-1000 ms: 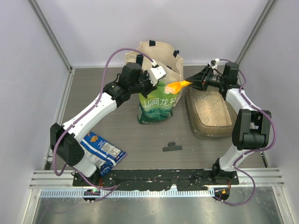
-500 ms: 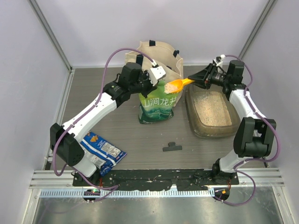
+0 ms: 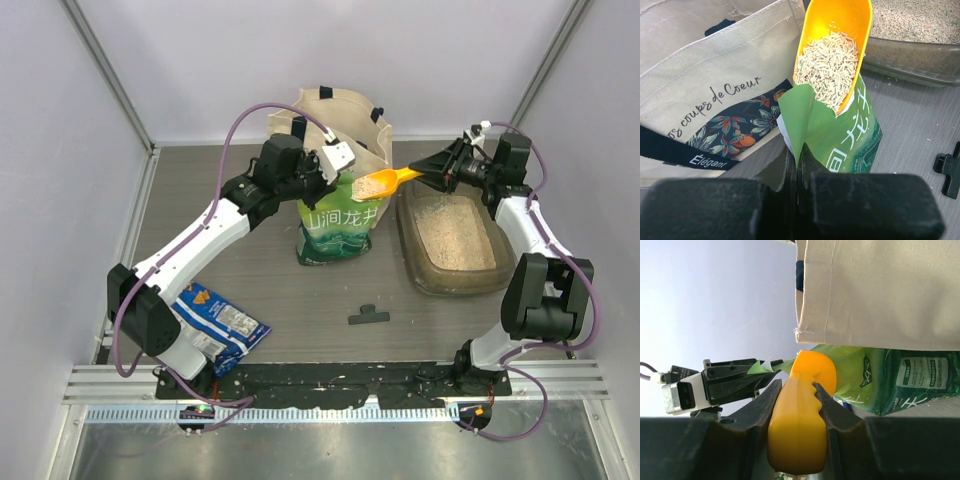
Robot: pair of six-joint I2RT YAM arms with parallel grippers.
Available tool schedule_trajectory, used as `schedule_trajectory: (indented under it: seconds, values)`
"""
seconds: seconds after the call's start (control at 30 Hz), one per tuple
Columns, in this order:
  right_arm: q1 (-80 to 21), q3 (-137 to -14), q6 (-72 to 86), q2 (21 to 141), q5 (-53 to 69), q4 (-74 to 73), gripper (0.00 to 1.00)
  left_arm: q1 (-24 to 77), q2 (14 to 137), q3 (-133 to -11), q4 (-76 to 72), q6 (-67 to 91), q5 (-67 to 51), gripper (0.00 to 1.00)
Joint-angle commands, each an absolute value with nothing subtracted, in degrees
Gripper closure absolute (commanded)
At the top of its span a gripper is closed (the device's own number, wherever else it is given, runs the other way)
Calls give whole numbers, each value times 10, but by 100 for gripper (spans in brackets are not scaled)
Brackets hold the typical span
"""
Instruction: Fill the litter box with clean litter
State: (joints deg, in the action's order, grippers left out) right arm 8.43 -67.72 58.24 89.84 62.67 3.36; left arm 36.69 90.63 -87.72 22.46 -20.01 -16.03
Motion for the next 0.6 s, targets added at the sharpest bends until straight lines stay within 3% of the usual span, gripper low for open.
schedule_trajectory:
  seconds: [0.0, 0.57]
  values:
    - [103, -670, 632, 903, 639, 123, 99, 356, 845, -907, 92, -217, -140, 100]
    - [118, -678, 638, 901, 655, 127, 99, 356, 851, -910, 92, -234, -140, 100]
